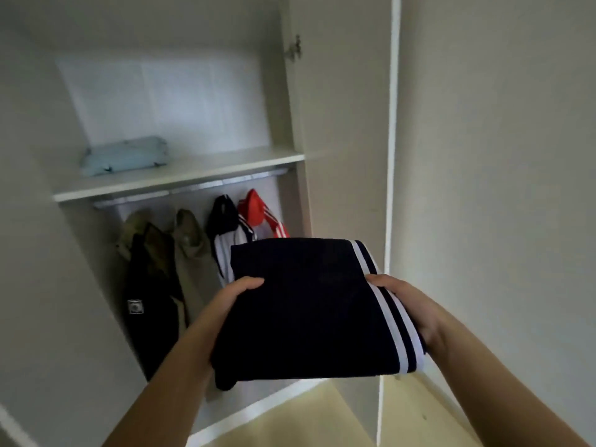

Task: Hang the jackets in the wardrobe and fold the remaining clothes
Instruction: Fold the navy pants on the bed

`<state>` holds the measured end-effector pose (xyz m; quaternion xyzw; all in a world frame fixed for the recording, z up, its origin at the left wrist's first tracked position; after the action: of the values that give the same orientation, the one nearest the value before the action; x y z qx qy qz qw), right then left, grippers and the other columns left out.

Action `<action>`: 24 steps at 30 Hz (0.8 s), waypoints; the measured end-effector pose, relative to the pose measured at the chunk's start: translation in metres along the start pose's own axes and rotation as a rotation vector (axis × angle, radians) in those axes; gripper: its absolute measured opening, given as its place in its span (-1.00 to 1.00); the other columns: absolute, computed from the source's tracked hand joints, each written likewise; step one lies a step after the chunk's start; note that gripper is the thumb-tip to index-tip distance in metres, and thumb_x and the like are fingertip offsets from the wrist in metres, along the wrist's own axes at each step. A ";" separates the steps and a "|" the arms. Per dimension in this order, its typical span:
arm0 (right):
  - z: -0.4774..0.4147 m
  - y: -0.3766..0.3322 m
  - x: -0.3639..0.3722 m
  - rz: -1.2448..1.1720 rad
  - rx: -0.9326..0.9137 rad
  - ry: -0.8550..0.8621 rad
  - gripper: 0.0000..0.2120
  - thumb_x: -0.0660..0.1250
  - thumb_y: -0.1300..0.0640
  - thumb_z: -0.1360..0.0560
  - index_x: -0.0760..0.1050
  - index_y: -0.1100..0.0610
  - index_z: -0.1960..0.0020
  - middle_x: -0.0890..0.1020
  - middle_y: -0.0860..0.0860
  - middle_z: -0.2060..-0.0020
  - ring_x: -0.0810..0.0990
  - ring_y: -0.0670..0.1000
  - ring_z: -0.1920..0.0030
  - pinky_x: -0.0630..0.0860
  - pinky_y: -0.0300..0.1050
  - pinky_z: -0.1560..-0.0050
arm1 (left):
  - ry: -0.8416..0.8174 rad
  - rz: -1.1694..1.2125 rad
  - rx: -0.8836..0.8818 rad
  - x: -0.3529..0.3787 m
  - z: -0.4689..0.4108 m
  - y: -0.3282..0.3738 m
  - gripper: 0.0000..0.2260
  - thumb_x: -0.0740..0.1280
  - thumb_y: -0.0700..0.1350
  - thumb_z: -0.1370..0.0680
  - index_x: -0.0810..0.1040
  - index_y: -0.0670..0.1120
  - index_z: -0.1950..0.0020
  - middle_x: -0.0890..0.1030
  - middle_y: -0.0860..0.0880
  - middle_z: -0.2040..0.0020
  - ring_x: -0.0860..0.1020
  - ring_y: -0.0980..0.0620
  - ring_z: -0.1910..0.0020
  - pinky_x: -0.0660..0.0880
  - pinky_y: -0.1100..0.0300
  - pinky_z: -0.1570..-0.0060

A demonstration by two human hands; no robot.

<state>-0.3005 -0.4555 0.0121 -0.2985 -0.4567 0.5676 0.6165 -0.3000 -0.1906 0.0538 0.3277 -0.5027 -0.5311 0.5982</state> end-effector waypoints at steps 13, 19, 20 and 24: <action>-0.264 -0.215 0.178 0.151 -0.241 -0.339 -0.33 0.56 -0.02 -0.18 0.56 0.25 -0.21 0.64 0.26 -0.03 0.62 0.21 0.02 0.51 0.11 -0.17 | 0.358 0.066 0.427 -0.146 -0.150 0.188 -0.76 0.36 -0.16 -0.45 0.59 -0.23 -0.07 0.66 -0.17 0.07 0.63 -0.09 0.12 0.55 0.14 0.16; -0.353 -0.325 0.276 0.303 -0.348 -0.428 -0.58 0.37 -0.04 -0.43 0.57 0.21 -0.16 0.68 0.22 0.07 0.64 0.20 0.08 0.54 0.07 -0.06 | 0.519 0.009 0.494 -0.207 -0.206 0.290 -0.86 0.26 -0.20 -0.54 0.57 -0.20 0.16 0.65 -0.11 0.37 0.63 -0.04 0.39 0.50 0.18 0.34; -0.365 -0.338 0.294 0.322 -0.363 -0.440 -0.58 0.37 -0.04 -0.43 0.57 0.20 -0.17 0.67 0.23 0.02 0.63 0.21 0.04 0.54 0.09 -0.09 | 0.555 -0.012 0.497 -0.219 -0.214 0.306 -0.86 0.25 -0.21 -0.55 0.55 -0.21 0.17 0.64 -0.13 0.35 0.62 -0.03 0.42 0.51 0.21 0.40; -0.416 -0.374 0.356 0.413 -0.378 -0.450 -0.66 0.32 -0.04 -0.47 0.57 0.20 -0.09 0.68 0.17 0.18 0.64 0.14 0.21 0.57 -0.07 0.18 | 0.593 -0.141 0.432 -0.278 -0.251 0.359 -0.74 0.43 -0.18 -0.30 0.58 -0.22 0.05 0.66 -0.17 0.22 0.62 -0.11 0.24 0.48 0.11 0.19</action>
<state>0.2125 -0.1127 0.2554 -0.3609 -0.6082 0.6371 0.3065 0.0671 0.1215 0.2454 0.6198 -0.3841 -0.3349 0.5968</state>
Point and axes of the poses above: each hand's wrist, its own z-axis away from the middle knuckle, its own x-axis out of the palm, y = z × x, the point moved 3 cm from there along -z, towards the middle knuckle
